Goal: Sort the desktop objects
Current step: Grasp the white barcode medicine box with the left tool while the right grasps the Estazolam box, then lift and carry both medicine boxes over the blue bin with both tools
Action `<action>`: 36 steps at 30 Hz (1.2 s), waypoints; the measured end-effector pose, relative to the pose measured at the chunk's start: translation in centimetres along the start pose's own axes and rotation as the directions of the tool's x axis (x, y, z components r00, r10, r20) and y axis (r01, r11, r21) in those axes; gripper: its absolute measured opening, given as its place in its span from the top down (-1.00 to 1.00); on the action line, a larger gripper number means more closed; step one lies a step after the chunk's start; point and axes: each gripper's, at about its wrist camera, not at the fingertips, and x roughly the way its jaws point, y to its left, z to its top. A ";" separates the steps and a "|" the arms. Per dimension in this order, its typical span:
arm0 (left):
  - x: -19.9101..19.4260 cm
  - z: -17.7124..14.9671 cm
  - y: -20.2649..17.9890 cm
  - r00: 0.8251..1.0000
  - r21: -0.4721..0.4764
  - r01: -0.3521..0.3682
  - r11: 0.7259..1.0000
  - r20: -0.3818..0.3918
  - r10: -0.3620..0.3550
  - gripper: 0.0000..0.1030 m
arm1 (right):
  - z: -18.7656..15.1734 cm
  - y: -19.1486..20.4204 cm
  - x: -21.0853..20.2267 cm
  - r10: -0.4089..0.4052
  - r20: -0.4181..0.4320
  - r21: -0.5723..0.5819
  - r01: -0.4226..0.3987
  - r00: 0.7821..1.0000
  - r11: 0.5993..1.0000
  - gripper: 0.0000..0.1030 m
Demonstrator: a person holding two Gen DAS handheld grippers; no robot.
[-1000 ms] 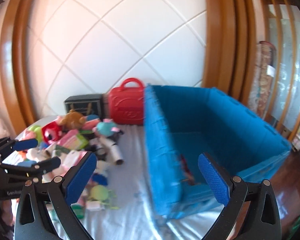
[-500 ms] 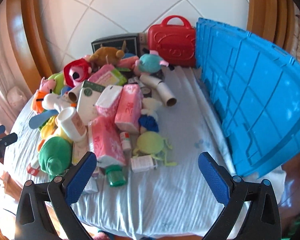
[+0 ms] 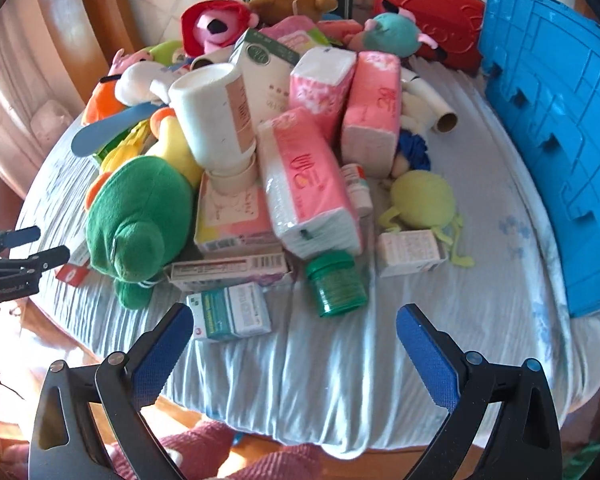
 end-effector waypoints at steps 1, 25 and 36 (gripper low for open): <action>0.5 0.0 0.1 1.000 0.009 0.013 1.000 -0.006 -0.013 -0.54 | -0.3 0.4 0.5 0.003 -0.011 0.003 -0.003 1.000 1.000 -1.00; 5.2 0.3 -1.1 0.995 0.083 0.097 0.992 -0.039 -0.094 0.17 | -2.5 4.1 7.4 0.003 -0.076 -0.010 -0.004 0.997 1.000 -0.35; -0.5 1.3 -0.5 0.995 0.038 0.044 0.998 0.089 -0.047 0.56 | -1.9 4.1 3.8 0.007 -0.021 -0.037 -0.007 1.000 0.999 -0.20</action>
